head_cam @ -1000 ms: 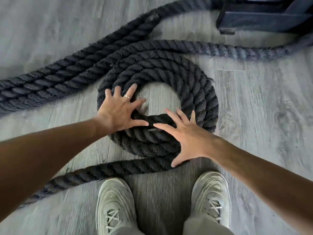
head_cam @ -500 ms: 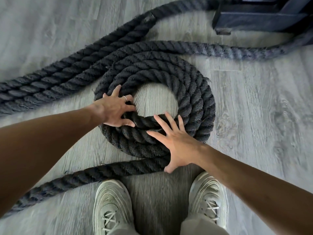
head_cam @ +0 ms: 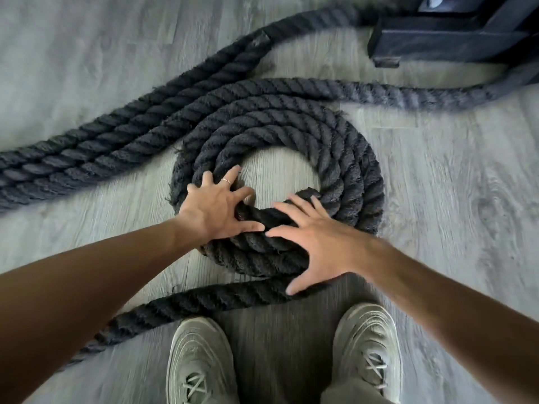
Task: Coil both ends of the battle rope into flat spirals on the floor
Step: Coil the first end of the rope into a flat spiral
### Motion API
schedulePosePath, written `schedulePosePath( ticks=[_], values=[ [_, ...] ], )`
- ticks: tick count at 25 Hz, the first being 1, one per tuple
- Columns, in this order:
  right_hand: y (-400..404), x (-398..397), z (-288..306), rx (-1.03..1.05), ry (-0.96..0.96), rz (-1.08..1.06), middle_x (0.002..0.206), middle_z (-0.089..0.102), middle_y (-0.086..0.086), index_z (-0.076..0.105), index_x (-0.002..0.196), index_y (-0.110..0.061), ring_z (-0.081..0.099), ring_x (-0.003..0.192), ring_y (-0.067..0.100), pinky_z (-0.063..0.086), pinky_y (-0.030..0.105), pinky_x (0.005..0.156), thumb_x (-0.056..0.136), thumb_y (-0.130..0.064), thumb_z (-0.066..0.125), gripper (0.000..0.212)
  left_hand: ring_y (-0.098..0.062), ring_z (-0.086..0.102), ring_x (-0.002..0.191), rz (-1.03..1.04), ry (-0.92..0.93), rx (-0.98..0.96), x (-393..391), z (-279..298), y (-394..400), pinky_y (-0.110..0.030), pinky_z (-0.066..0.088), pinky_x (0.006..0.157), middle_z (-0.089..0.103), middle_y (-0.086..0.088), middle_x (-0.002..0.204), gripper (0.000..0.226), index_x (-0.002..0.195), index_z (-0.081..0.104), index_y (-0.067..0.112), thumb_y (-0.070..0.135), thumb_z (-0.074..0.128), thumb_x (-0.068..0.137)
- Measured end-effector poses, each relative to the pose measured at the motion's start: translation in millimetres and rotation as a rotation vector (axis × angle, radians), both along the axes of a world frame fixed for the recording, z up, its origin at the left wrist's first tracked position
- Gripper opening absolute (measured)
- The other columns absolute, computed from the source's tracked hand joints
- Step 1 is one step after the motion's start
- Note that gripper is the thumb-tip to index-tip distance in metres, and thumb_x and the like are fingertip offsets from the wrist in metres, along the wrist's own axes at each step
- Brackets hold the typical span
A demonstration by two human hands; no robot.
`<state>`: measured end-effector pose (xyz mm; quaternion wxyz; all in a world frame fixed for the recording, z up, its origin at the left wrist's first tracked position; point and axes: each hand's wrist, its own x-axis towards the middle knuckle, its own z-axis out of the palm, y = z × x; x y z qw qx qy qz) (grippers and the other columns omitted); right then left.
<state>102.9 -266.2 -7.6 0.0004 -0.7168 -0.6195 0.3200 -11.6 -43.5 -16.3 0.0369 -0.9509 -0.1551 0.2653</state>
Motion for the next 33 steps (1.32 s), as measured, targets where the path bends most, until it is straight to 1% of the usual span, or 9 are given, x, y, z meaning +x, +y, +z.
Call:
schedulePosePath(
  ticks=[3,6,10,15,19,23,27,30,33],
  values=[
    [15,-53,-10,0.029,-0.028,-0.099,0.167,-0.018,0.010,0.010,0.161,-0.027,-0.029,0.149,0.035,-0.010,0.067,0.118,0.051,-0.086,0.074,0.140,-0.043,-0.012,0.149,-0.196,0.109,-0.012,11,5,38,-0.078,0.019,0.107,-0.006,0.014,0.166,0.104,0.146,0.029,0.055,0.106,0.013,0.056],
    [17,-69,-18,0.012,-0.110,-0.144,0.164,-0.029,0.014,-0.002,0.161,-0.030,-0.037,0.144,0.041,-0.013,0.070,0.115,0.051,-0.078,0.082,0.147,-0.039,-0.028,0.146,-0.246,0.216,-0.095,17,5,58,-0.078,0.021,0.108,-0.009,0.021,0.164,0.100,0.150,0.025,0.054,0.099,0.017,0.060],
    [19,-65,-18,-0.004,-0.089,-0.141,0.162,-0.031,0.012,-0.004,0.161,-0.033,-0.038,0.143,0.042,-0.017,0.068,0.113,0.049,-0.071,0.087,0.148,-0.043,-0.026,0.146,-0.297,0.203,-0.043,14,-2,50,-0.076,0.029,0.106,0.002,0.020,0.164,0.103,0.154,0.021,0.044,0.092,0.007,0.064],
    [17,-58,-18,0.005,-0.072,-0.093,0.163,-0.030,0.009,0.001,0.159,-0.043,-0.034,0.146,0.038,-0.012,0.067,0.116,0.050,-0.065,0.087,0.140,-0.045,-0.025,0.146,-0.193,0.192,-0.099,6,1,39,-0.080,0.025,0.104,0.012,0.013,0.160,0.088,0.153,0.024,0.037,0.082,0.015,0.078],
    [-1,0,-9,0.040,-0.112,0.118,0.168,-0.017,0.003,0.011,0.157,-0.052,-0.024,0.151,0.029,-0.010,0.062,0.119,0.052,-0.066,0.083,0.127,-0.053,-0.019,0.145,0.042,0.071,-0.151,-12,-7,-4,-0.081,0.027,0.101,0.014,0.006,0.160,0.077,0.151,0.025,0.029,0.076,0.023,0.089],
    [-8,43,6,-0.061,-0.127,0.237,0.168,-0.016,-0.007,0.015,0.153,-0.057,-0.027,0.151,0.020,-0.011,0.062,0.120,0.052,-0.058,0.087,0.124,-0.059,-0.009,0.144,0.209,0.040,-0.058,-18,-17,-50,-0.081,0.027,0.102,0.018,0.002,0.163,0.086,0.150,0.027,0.028,0.079,0.004,0.085],
    [0,2,5,0.013,0.040,0.007,0.169,-0.005,0.004,0.027,0.151,-0.044,-0.022,0.152,0.023,-0.005,0.063,0.121,0.064,-0.076,0.074,0.104,-0.049,-0.024,0.145,-0.013,-0.079,0.092,-23,-19,-20,-0.077,-0.007,0.109,0.013,-0.003,0.165,0.098,0.147,0.032,0.042,0.092,-0.008,0.074],
    [10,-51,-5,-0.003,-0.063,-0.072,0.167,-0.017,0.013,0.010,0.161,-0.029,-0.026,0.150,0.037,-0.006,0.070,0.117,0.057,-0.088,0.069,0.133,-0.041,-0.024,0.147,-0.190,-0.008,-0.003,-15,-12,32,-0.075,-0.002,0.113,0.004,0.004,0.167,0.103,0.147,0.024,0.053,0.101,-0.004,0.061],
    [14,-83,-13,-0.039,-0.211,-0.159,0.163,-0.027,0.021,0.008,0.161,-0.017,-0.032,0.145,0.047,-0.002,0.075,0.114,0.052,-0.081,0.078,0.145,-0.042,-0.022,0.148,-0.341,0.143,0.024,0,-5,60,-0.077,0.010,0.112,0.005,0.012,0.166,0.101,0.150,0.014,0.053,0.099,-0.005,0.062]
  ],
)
